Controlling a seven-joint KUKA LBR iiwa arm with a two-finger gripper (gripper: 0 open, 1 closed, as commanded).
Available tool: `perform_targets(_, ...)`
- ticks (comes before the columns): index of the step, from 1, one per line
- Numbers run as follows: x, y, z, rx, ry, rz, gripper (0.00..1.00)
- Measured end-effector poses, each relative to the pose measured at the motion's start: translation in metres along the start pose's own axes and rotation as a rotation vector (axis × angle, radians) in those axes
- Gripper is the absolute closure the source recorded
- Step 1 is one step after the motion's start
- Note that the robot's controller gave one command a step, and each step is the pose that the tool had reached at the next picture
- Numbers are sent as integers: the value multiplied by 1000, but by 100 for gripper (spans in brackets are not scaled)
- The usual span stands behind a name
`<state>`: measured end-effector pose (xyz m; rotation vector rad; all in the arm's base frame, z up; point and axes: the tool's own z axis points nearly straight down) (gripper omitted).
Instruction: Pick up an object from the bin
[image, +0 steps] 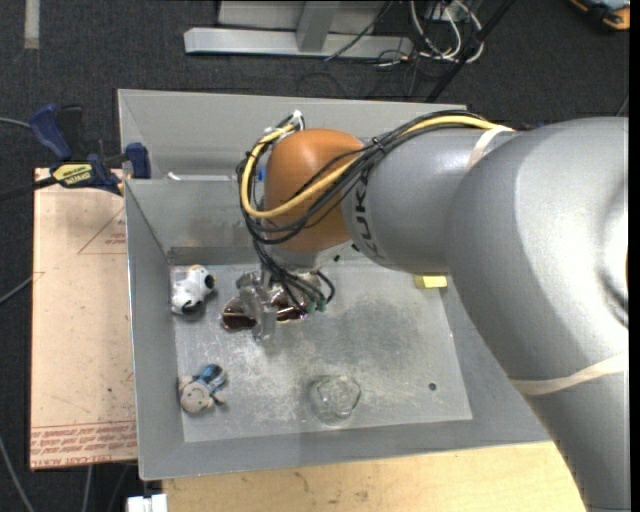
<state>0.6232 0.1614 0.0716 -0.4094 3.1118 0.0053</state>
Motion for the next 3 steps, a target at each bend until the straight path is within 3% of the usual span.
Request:
perform_targets(1, 2, 19, -45, 3, 8, -12, 100)
perform_targets(2, 4, -7, -80, -2, -3, -19, 100)
perform_targets(3, 5, -15, -134, 5, 5, -11, 100)
